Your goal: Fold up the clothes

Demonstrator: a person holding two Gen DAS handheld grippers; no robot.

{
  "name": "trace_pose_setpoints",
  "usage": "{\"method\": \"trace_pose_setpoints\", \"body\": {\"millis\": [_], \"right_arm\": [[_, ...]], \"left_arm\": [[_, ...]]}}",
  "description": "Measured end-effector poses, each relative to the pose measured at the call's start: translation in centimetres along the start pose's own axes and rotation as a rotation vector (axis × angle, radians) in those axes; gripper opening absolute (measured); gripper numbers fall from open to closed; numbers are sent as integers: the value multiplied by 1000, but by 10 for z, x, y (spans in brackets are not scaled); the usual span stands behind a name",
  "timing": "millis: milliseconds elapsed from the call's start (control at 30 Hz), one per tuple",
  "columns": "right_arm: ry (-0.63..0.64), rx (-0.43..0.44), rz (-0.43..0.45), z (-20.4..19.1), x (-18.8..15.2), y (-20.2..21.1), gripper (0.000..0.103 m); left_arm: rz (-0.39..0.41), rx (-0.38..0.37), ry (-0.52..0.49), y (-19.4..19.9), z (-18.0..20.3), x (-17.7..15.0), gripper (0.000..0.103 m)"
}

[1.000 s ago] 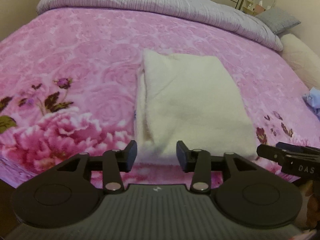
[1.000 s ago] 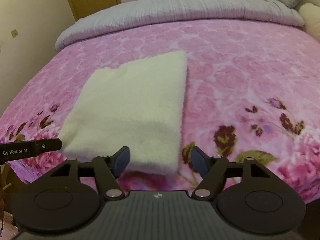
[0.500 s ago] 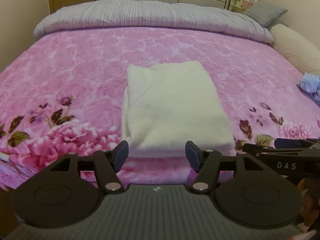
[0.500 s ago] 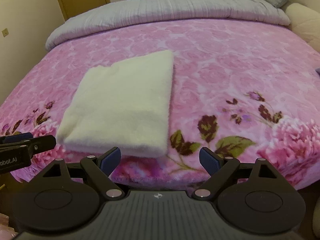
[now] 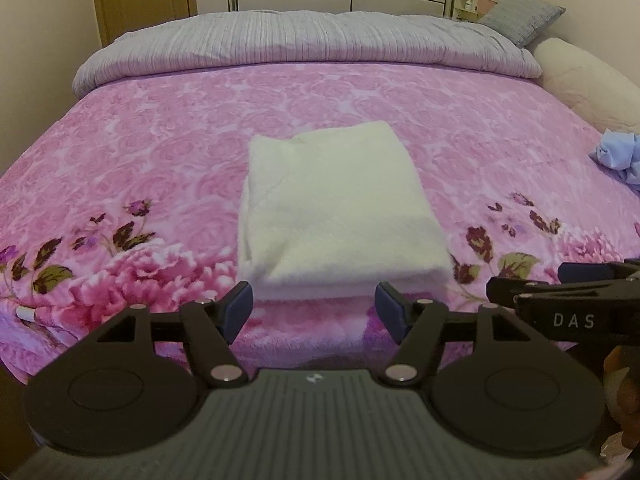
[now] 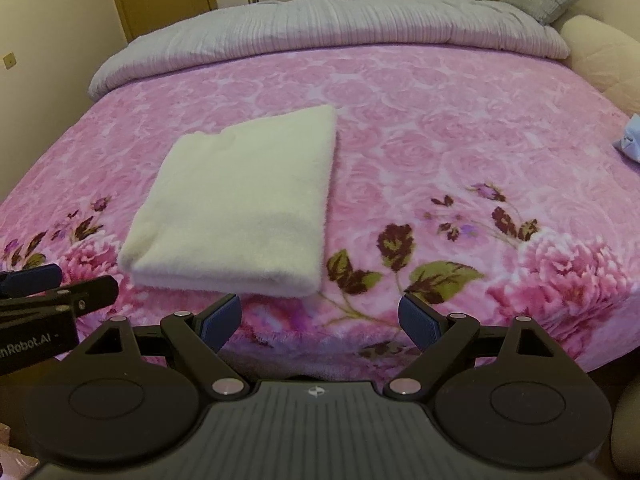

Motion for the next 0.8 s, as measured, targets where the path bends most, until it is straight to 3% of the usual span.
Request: {"method": "trace_pose_setpoints", "body": {"millis": [700,800], "right_arm": [[86,-45,-35,-32,2,-11,88],[97,-51,-37,-37,3,-12,88]], "left_arm": [[-11,-17,105,-7,-46,-9,68],[-3,-68,167,-12,-64,-7,68]]}}
Point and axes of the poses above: each gripper's, at about its wrist camera, not at the fingertips, and y roughly against the way its jaws point, z to its right, x to its top, the point moved 5 cm from there along -y, roughly the way its jaws point, and after that the axes turned 6 degrees about y, right-handed, at the moved point
